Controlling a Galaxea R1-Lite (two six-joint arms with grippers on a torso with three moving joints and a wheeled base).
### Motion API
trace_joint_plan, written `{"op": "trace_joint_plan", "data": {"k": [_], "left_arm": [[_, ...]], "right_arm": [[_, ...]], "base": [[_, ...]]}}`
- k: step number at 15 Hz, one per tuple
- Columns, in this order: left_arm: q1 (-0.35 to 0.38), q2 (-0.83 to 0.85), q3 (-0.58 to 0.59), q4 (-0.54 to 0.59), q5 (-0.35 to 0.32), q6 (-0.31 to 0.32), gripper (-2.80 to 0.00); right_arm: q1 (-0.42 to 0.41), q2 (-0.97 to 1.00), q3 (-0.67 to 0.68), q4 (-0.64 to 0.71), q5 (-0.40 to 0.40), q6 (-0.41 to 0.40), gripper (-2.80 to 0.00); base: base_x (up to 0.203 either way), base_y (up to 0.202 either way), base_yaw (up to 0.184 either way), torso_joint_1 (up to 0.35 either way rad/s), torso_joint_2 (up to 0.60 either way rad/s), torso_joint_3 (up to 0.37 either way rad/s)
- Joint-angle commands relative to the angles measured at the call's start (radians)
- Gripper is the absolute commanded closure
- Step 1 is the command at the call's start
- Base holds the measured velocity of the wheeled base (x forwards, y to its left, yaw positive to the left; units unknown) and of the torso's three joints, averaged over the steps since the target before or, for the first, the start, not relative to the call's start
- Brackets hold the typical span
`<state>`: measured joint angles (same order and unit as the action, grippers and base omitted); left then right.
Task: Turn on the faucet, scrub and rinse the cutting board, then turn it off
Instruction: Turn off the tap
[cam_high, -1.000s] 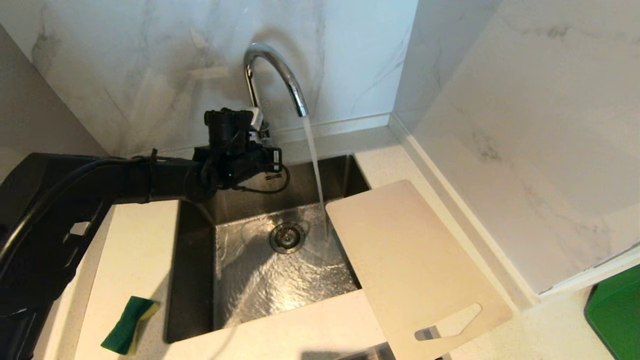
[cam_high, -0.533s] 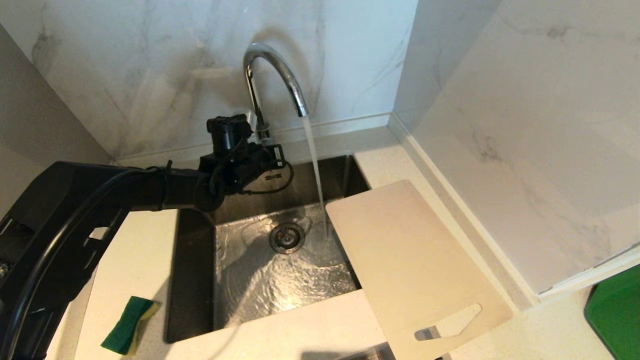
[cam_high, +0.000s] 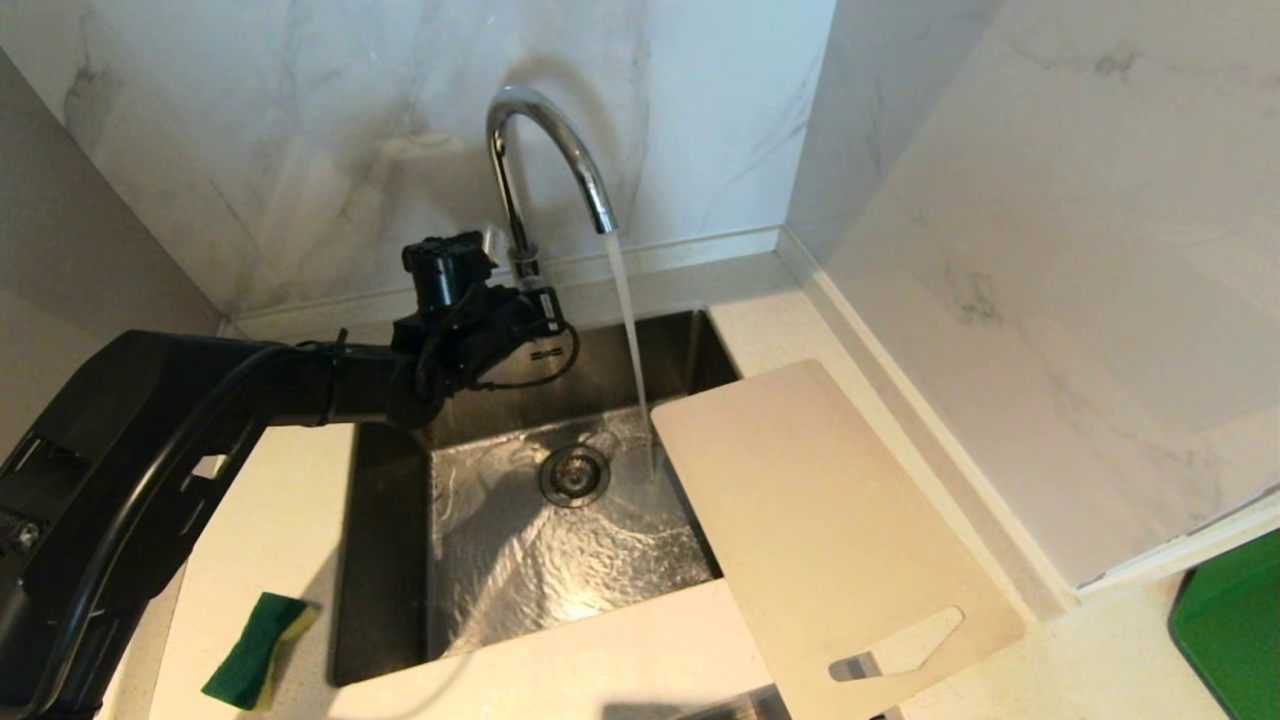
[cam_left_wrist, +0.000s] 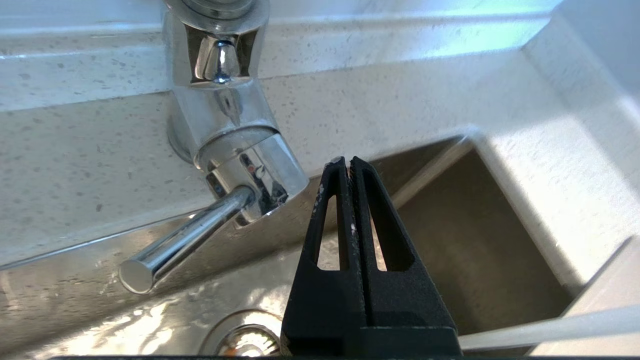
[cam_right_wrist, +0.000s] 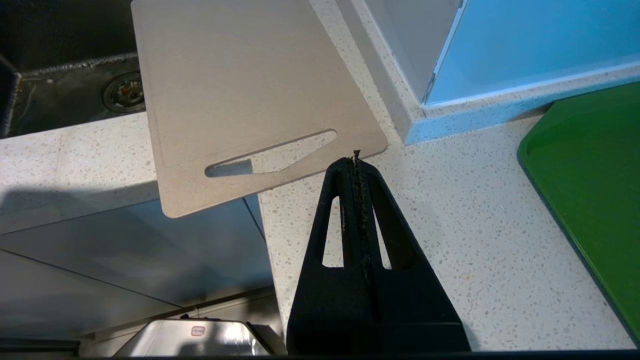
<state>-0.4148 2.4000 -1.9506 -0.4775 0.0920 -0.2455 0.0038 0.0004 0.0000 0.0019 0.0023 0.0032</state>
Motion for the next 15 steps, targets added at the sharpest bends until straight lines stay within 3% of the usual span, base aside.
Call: {"op": "trace_joint_plan", "data": {"k": [1,7,15], "left_arm": [[0.005,0.002,-0.001,-0.018,-0.004,-0.028,0.0],[0.043,0.011,-0.001,-0.035,-0.066,-0.032,0.0],[0.071,0.034,-0.008,-0.036,-0.087,-0.032,0.0]], "right_arm": [[0.001,0.0,0.002,0.0,0.001,0.0,0.0],[0.001,0.0,0.002,0.0,0.001,0.0,0.0],[0.001,0.0,0.002,0.0,0.001,0.0,0.0]], "base": [[0.0,0.0,0.0,0.0,0.0,0.0],[0.0,0.0,0.0,0.0,0.0,0.0],[0.0,0.0,0.0,0.0,0.0,0.0]]}}
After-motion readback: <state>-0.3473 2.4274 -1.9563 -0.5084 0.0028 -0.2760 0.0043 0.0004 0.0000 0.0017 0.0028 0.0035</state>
